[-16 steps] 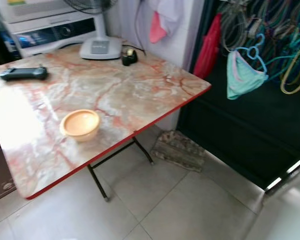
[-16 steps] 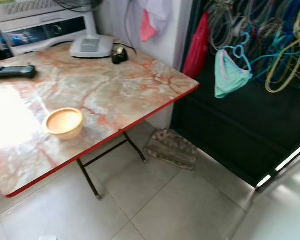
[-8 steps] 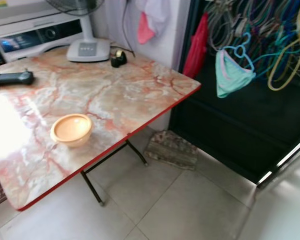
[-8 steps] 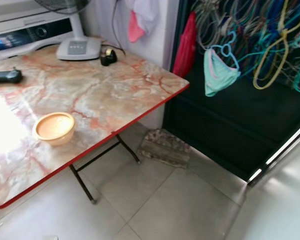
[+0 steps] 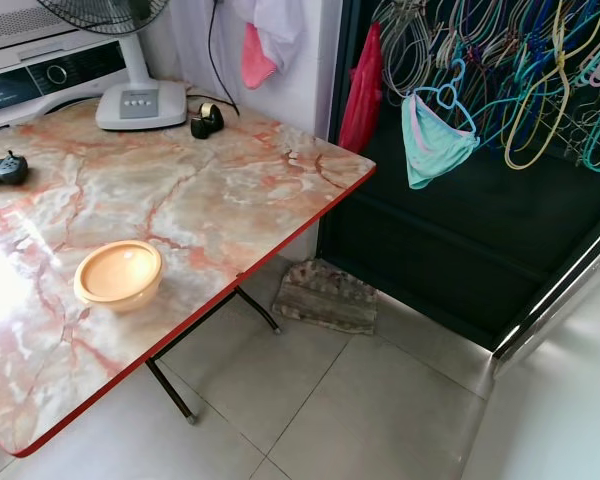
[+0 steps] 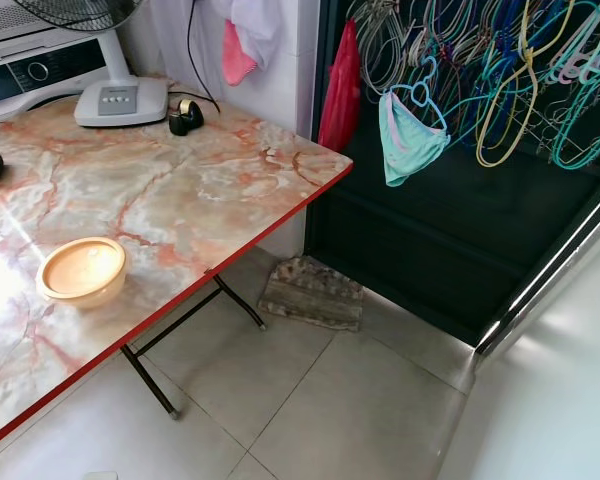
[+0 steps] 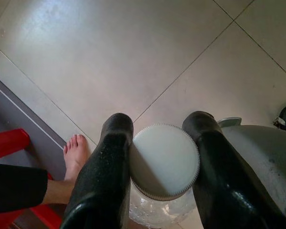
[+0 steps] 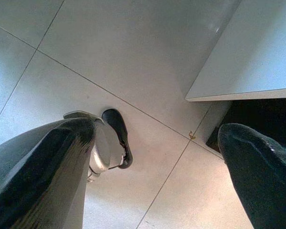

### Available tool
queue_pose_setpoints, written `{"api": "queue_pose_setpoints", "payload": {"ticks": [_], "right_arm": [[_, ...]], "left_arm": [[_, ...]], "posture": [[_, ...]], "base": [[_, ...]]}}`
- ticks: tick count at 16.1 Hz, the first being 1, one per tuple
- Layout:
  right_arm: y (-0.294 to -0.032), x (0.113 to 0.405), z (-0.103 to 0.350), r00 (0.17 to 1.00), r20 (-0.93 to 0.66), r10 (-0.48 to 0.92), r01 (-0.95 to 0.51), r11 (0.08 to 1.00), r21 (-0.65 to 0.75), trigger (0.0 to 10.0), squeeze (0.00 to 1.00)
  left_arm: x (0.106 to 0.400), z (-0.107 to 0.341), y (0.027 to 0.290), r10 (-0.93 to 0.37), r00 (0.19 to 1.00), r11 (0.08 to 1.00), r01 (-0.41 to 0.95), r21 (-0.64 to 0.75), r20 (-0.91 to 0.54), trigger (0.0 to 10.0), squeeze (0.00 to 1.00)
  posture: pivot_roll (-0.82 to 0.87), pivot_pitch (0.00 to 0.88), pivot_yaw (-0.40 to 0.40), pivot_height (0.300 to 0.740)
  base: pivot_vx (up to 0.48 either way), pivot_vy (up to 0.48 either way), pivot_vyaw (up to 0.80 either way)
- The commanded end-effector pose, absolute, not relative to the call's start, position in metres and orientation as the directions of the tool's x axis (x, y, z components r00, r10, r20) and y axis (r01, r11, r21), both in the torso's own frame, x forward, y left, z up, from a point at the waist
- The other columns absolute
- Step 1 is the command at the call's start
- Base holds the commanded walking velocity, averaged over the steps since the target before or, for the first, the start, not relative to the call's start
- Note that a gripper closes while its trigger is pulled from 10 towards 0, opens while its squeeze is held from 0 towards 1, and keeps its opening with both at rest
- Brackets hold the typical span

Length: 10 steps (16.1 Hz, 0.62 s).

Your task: Restocking fridge

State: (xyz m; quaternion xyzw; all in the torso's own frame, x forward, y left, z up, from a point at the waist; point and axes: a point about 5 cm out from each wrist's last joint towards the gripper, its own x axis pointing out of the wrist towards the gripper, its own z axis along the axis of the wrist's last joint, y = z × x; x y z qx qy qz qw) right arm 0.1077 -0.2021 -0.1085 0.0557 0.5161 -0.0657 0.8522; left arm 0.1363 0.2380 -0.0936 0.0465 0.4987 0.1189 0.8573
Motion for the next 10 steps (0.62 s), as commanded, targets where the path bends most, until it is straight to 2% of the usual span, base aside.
{"api": "queue_pose_setpoints", "payload": {"ticks": [1,10], "right_arm": [[-0.2043,0.1042,-0.1092,0.445,-0.894,-0.060,0.172,0.985,0.020,10.0,0.00],[-0.2042,0.1041,-0.1093,0.444,-0.894,-0.057,0.170,0.985,0.021,10.0,0.00]], "left_arm": [[0.1330,-0.0954,0.2367,0.238,0.457,0.971,-0.141,0.195,-0.857,10.0,0.00],[0.1326,-0.0956,0.2364,0.232,0.454,0.972,-0.136,0.190,-0.860,10.0,0.00]], "posture": [[0.09,0.000,-0.027,0.740],[0.09,0.000,-0.025,0.740]], "base": [[0.000,0.000,-0.80],[0.000,0.029,-0.80]]}}
